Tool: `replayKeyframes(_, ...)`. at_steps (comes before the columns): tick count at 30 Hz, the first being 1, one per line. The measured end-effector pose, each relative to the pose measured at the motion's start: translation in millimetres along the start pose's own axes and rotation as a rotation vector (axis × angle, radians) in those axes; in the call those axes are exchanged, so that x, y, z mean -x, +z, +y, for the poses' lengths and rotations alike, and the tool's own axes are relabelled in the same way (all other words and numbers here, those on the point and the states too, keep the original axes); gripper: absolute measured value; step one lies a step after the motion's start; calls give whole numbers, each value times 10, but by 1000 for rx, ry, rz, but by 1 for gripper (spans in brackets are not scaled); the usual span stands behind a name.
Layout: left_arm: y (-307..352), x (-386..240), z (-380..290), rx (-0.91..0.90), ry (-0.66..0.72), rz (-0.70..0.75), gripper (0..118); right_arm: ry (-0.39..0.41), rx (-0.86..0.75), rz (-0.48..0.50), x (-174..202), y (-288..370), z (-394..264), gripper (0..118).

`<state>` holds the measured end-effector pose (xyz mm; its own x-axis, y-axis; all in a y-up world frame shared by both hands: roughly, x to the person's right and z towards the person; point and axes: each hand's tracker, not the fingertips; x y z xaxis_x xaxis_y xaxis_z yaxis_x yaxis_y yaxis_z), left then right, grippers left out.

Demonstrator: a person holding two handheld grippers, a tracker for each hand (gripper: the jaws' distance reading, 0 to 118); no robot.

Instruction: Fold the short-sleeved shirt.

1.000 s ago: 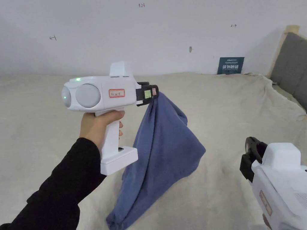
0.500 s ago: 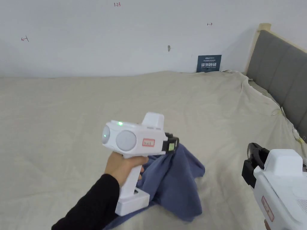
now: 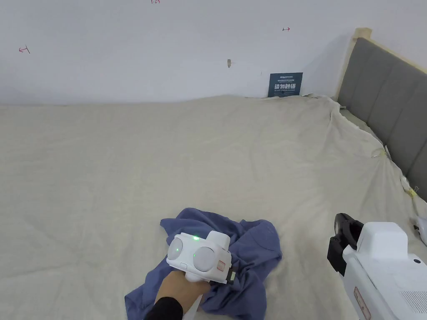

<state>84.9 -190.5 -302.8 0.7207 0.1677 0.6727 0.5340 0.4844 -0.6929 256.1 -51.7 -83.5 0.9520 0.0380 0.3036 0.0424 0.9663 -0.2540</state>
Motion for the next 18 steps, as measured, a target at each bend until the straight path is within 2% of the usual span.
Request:
replayKeyframes(2,49,-21,-14,-26,8,12,17,2,2,2,3,9,0,0)
replayKeyframes(4,162,-30,-7,-47,20,-1,54,6,0,4,10,20,11,0)
replayKeyframes(6,330,-27,31,-87,58,-16,101,9,-5,7,17,36,34,0)
replayKeyframes(7,444,-20,58,-113,81,-27,112,8,-10,9,25,44,51,0)
replayKeyframes(11,1061,0,76,-354,116,-26,115,11,-30,17,69,80,127,0)
replayKeyframes(18,2004,91,17,-646,79,134,115,16,-81,38,157,144,301,0)
